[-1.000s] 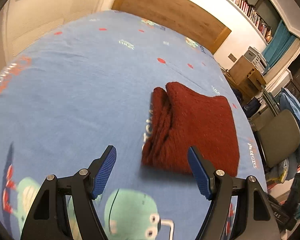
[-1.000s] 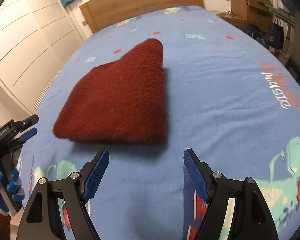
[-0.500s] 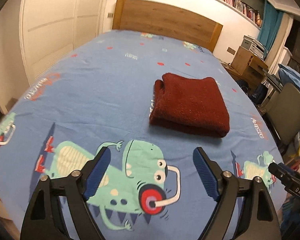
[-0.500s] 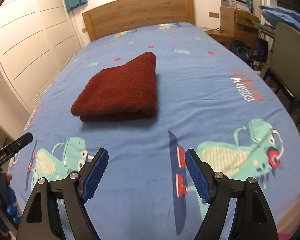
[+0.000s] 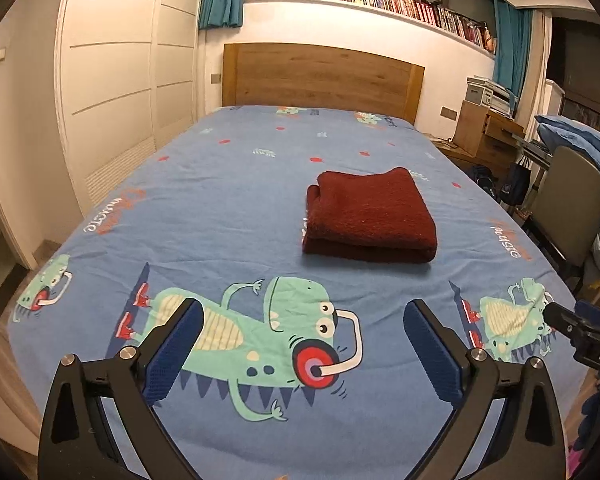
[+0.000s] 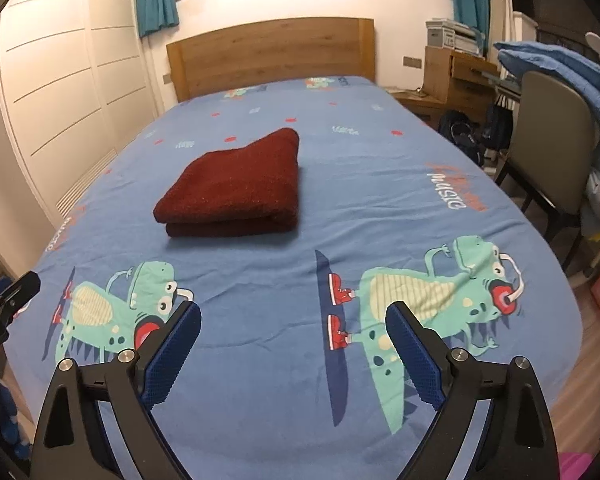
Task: Fold small clothes
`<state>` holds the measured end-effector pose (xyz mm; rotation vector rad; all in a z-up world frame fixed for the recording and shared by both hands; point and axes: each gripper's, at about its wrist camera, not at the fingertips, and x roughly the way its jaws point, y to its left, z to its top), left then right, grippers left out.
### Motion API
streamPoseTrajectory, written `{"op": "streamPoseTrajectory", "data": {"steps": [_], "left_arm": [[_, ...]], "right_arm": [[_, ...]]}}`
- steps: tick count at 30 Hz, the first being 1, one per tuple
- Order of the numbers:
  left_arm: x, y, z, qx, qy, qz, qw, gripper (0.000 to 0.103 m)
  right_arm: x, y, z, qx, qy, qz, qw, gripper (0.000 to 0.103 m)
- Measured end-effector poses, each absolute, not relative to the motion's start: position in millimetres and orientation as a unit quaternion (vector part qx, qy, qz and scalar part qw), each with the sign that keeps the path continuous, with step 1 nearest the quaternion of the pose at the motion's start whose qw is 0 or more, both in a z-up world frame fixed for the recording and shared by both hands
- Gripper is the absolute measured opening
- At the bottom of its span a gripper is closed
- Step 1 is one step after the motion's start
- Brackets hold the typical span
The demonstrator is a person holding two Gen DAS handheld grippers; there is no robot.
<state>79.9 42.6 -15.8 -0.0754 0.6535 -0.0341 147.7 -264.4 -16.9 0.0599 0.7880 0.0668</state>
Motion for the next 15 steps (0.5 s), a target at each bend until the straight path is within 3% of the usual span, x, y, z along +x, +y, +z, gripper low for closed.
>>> {"op": "streamPoseTrajectory", "data": {"steps": [1,15], "left_arm": [[76.2,40.8,-15.2,-0.034,0.318,-0.017,0.947,0.099],[58.2,26.8,-11.9,-0.014,0.284,-0.006,0.959,0.099]], "right_arm": [[145.1,-264.9,-15.5,0.028,0.380,0.031,0.924,0.103],[121.2,-278.6,-12.8,0.021,0.343,0.001,0.939,0.103]]}}
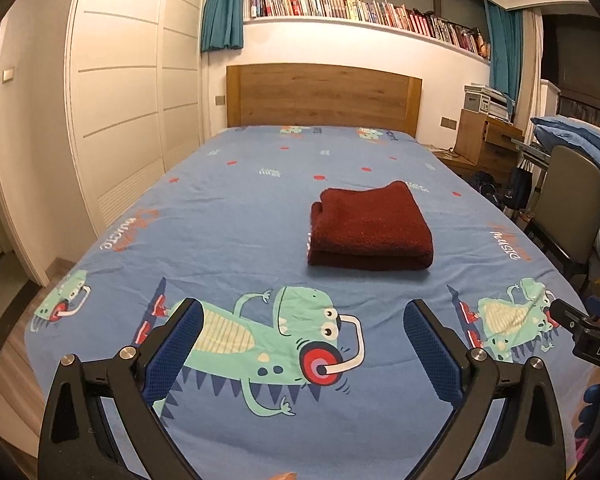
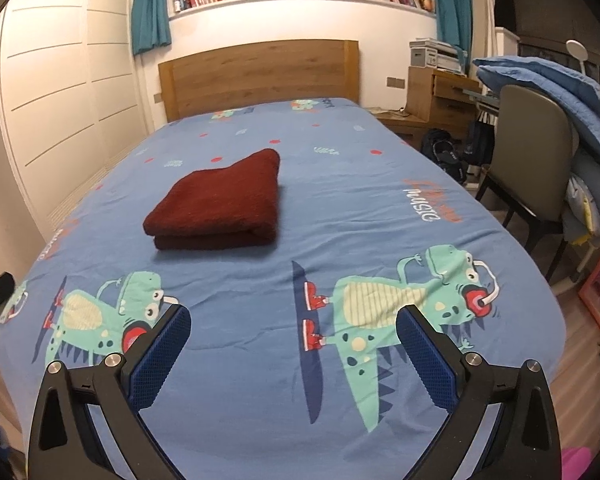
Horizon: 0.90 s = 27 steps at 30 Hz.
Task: Fold small clothes
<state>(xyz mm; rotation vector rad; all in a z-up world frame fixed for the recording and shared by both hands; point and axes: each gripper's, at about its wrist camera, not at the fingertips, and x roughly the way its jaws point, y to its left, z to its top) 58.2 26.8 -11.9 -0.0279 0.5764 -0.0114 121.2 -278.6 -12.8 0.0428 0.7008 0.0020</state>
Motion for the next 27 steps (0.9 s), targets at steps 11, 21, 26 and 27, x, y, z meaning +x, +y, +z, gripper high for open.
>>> {"op": "streamPoseTrajectory", "data": {"steps": [11,21,26,27], "left_arm": [[66.6,19.1,-17.1,-0.004,0.276,0.005,0.961,0.099],[69.2,14.0,-20.0,-0.001,0.276,0.005,0.961,0.099],[71.5,12.1,-21.4,0.002,0.278,0.005,0.961,0.099],[71.9,11.4,-21.8,0.003,0.279,0.006,0.960,0.099]], "right_arm": [[120.9,-288.9,-20.5,0.026,0.338,-0.018,0.941,0.103],[121.6,-293.8,-25.7,0.028,0.333,-0.026,0.942,0.103],[122.2,-296.0,-28.2,0.031,0.332,-0.029,0.942,0.103],[122.2,-296.5,-28.7,0.031,0.332,-0.029,0.942,0.103]]}}
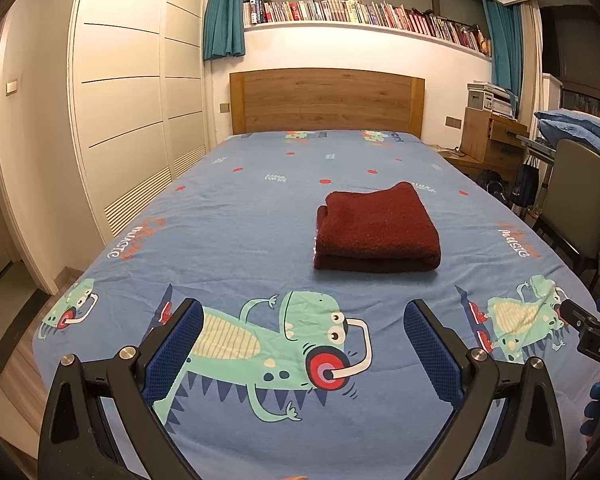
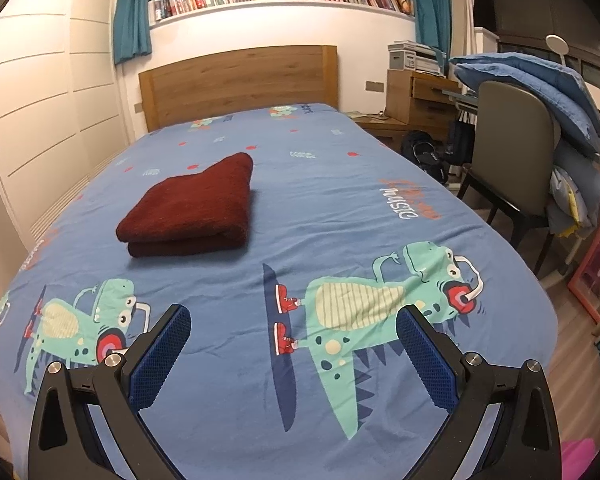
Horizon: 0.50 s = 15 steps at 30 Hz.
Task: Fold small clothes
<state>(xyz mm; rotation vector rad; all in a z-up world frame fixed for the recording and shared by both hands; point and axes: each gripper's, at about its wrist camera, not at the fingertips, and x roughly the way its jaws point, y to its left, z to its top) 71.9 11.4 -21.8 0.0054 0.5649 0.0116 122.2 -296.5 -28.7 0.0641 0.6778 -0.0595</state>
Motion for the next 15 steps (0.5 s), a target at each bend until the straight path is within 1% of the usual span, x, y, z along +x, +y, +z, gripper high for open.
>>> {"op": "streamPoseTrajectory", "data": {"steps": [15], "left_arm": [[76.8,9.6,-28.9,0.008,0.282,0.007,0.959,0.099]], "right_arm": [[119.9,-300.7,-26.2,0.033,0.326,-0.036,0.944,0.103]]}}
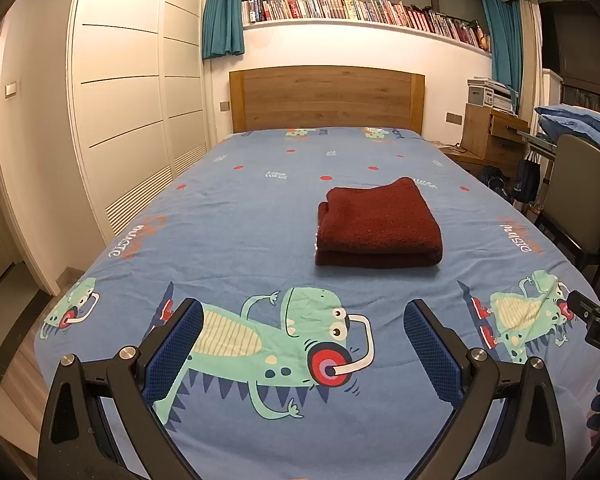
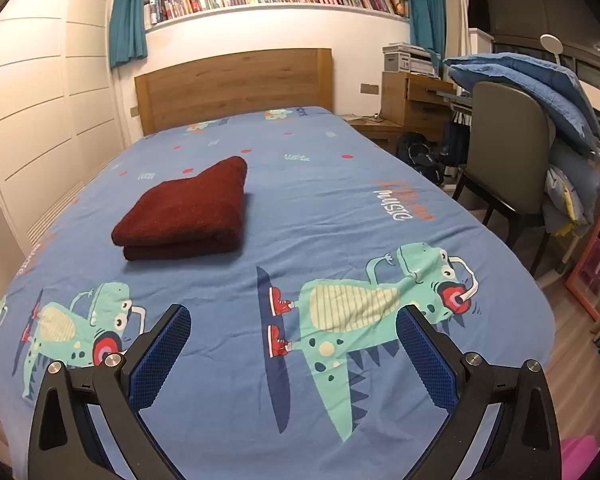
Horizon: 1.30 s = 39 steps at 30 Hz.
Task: Fold small clothes
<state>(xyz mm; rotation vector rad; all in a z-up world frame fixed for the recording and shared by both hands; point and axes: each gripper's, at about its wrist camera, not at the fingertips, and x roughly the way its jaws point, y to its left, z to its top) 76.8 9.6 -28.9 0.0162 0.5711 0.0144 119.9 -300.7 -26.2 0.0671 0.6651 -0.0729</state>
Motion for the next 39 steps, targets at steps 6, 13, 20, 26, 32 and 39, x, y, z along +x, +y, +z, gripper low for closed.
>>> {"op": "streamPoseTrajectory", "data": {"steps": [6,13,20,26,32,39], "left_arm": [[77.2,10.2,-29.9,0.008,0.281,0.007,0.960,0.099],[77.1,10.4,-30.4,0.008,0.281,0.006,0.960,0.099],[76.6,10.8,-31.3,0.007,0.281,0.007,0.960,0.099],[74.4,10.3,-32.4,0.006,0.282,0.008,0.959,0.099],[73.5,10.2,-32.3,0.006,0.281,0.009,0.960,0.099],[73.1,11.2,-32.7,0.006,0.283,0.009,0.959,0.099]], "right_arm": [[119.5,-301.4,-25.4,0.032,0.326,-0.036,0.944,0.103],[117.3,-303.2,-23.6,0.032,0.324,-0.039,0.945,0.103],[113.8,-304.5,-22.0,0.033,0.323,-0.044,0.945,0.103],[112.6,-304.0,-22.2,0.031,0.323,-0.046,0.945,0.103],[110.8,-304.4,-21.7,0.031,0.319,-0.049,0.946,0.103],[109.9,-308.2,-23.1,0.033,0.320,-0.054,0.945,0.103]]}}
